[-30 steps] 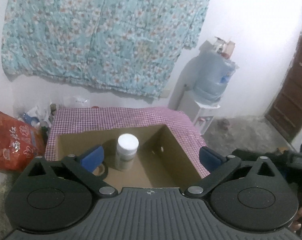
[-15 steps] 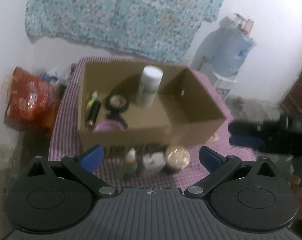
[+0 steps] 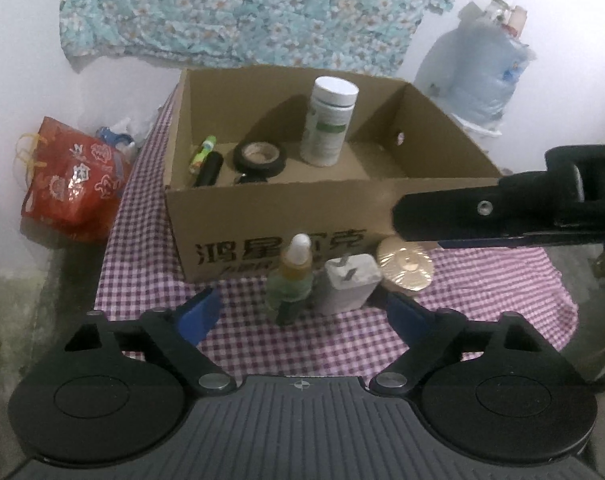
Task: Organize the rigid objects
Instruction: 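Move the right gripper back to the green dropper bottle, then grasp the green dropper bottle with the right gripper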
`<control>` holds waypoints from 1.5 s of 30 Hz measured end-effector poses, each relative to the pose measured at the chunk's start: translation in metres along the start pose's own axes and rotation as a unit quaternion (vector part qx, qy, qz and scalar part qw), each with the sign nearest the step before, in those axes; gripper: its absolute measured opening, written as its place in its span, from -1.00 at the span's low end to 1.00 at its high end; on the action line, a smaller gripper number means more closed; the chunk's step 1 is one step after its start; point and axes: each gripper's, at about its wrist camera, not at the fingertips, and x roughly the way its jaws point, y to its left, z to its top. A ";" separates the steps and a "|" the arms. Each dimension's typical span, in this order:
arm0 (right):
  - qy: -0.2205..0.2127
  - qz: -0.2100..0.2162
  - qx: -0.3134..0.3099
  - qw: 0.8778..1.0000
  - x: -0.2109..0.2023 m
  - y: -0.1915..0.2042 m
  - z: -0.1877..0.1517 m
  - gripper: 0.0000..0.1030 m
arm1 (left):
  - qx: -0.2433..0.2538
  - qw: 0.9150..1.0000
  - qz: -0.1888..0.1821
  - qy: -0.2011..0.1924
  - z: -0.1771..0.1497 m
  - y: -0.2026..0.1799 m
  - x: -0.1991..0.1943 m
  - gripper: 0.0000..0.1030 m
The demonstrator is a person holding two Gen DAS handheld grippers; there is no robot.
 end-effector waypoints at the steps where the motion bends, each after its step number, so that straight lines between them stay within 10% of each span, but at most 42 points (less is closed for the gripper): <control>1: 0.004 0.001 -0.007 1.000 0.005 0.004 0.000 0.24 | -0.001 1.000 -0.002 0.001 0.000 0.002 0.002 0.54; 23: 0.061 -0.009 -0.059 0.996 0.079 0.015 0.007 -0.54 | 0.010 0.998 -0.053 0.018 -0.002 0.013 0.056 0.13; 30: 0.055 -0.014 -0.069 0.996 0.077 0.018 0.008 -0.60 | -0.002 0.999 -0.046 0.014 -0.001 0.022 0.054 -0.29; 45: 0.023 0.009 -0.088 0.996 0.041 0.042 0.009 -0.62 | 0.019 0.999 -0.036 -0.025 0.008 0.007 0.000 -0.35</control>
